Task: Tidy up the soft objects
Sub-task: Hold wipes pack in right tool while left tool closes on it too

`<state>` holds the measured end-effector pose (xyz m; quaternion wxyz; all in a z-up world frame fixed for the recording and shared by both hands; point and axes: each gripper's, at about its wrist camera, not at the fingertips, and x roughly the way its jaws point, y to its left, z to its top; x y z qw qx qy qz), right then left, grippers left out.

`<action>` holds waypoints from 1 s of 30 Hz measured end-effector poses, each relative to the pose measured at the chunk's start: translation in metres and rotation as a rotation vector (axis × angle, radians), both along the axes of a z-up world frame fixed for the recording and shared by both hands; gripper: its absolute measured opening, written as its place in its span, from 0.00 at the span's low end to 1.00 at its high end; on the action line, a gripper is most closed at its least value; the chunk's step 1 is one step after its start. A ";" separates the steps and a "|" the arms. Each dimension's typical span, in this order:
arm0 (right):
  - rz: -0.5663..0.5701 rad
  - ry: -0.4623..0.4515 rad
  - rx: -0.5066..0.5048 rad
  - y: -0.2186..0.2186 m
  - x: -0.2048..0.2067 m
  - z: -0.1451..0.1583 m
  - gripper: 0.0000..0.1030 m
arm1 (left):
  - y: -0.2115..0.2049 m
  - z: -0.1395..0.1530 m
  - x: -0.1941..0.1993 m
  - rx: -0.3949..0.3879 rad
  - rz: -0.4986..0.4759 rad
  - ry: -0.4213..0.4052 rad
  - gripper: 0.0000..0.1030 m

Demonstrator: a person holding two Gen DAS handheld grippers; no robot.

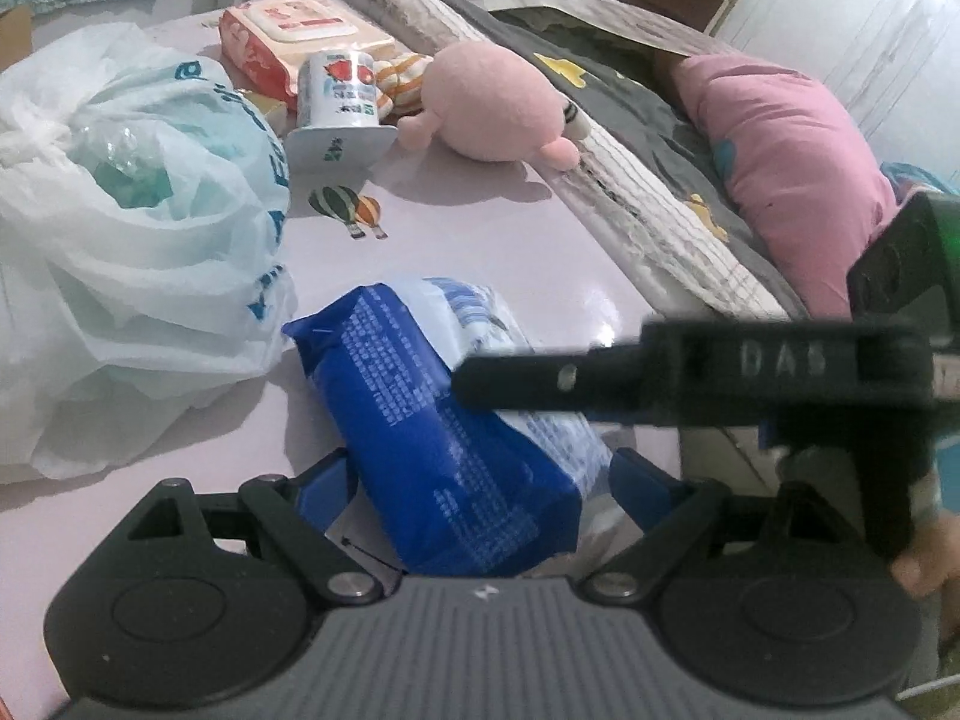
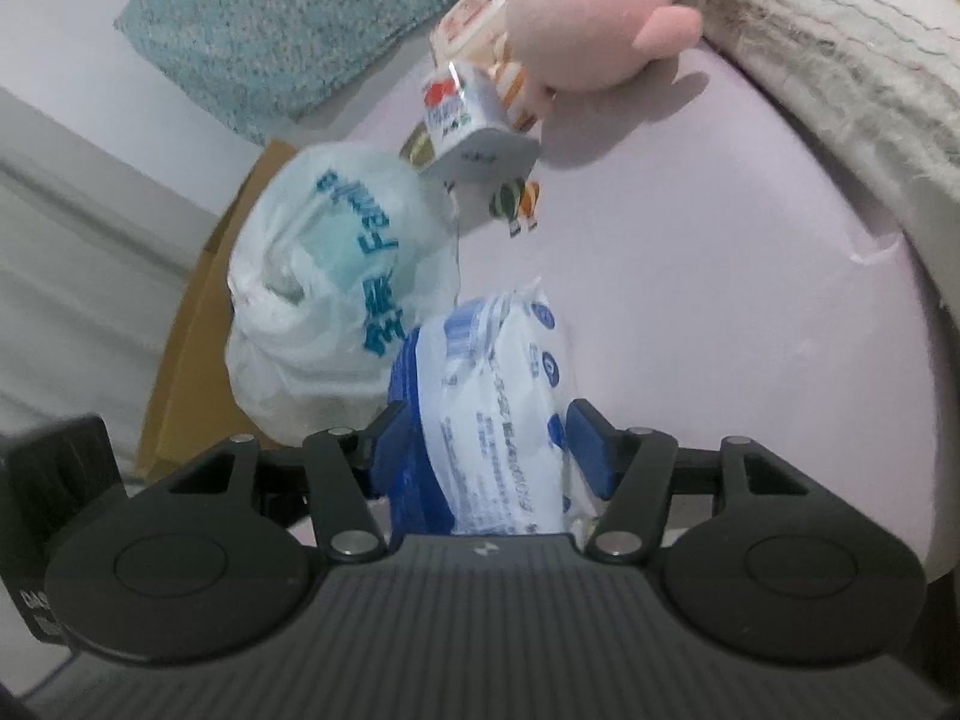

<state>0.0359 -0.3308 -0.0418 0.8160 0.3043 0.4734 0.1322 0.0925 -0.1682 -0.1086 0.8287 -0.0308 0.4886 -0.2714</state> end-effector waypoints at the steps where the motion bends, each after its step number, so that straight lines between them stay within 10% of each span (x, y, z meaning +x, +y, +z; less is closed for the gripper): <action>1: 0.004 0.006 -0.003 0.002 0.000 -0.001 0.56 | 0.000 0.000 0.001 0.004 0.005 -0.007 0.88; 30: 0.014 -0.129 0.014 0.023 -0.031 0.057 0.49 | 0.020 0.063 -0.043 -0.017 0.051 -0.249 0.84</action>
